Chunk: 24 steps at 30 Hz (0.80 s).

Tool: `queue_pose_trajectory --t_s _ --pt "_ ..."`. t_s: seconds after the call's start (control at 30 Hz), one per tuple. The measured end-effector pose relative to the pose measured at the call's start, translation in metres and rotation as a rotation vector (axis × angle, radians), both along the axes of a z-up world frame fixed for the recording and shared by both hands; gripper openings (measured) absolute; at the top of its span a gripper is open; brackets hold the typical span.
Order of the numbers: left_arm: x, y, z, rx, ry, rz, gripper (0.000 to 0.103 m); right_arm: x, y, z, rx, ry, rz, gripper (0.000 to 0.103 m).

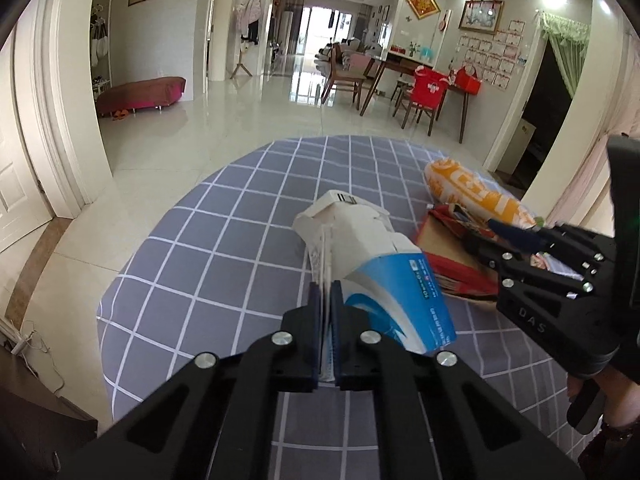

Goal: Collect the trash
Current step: 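Grasp the blue-white milk carton with the left tool while the right tool grasps the brown paper bag, then carry both items to the bucket and open the left tool over it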

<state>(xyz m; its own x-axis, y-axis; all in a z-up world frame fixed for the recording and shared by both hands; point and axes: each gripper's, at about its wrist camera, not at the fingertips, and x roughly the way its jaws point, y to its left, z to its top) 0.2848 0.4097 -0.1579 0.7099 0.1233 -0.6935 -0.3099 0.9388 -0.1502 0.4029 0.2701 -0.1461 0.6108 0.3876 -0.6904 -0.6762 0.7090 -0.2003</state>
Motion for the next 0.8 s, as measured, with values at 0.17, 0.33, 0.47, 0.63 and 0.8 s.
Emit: queue_pose_trajectory --t_s 0.17,0.33,0.47,0.63,0.8 --pt "-0.009 -0.005 0.016 0.007 -0.043 0.008 0.005 -0.010 -0.019 0.015 0.131 0.036 0.000 0.021" --pt "-0.023 -0.015 0.043 0.009 -0.108 0.001 0.005 -0.012 -0.054 0.045 0.312 0.113 -0.028 0.021" --pt "-0.031 -0.032 0.065 0.025 -0.144 -0.020 0.005 -0.019 -0.088 0.066 0.421 0.139 -0.053 0.021" --pt "-0.037 -0.066 0.083 0.033 -0.171 -0.076 0.005 -0.034 -0.130 0.083 0.499 0.145 -0.078 0.021" --pt "-0.035 -0.118 0.093 0.063 -0.176 -0.149 0.005 -0.048 -0.185 0.091 0.531 0.119 -0.134 0.021"
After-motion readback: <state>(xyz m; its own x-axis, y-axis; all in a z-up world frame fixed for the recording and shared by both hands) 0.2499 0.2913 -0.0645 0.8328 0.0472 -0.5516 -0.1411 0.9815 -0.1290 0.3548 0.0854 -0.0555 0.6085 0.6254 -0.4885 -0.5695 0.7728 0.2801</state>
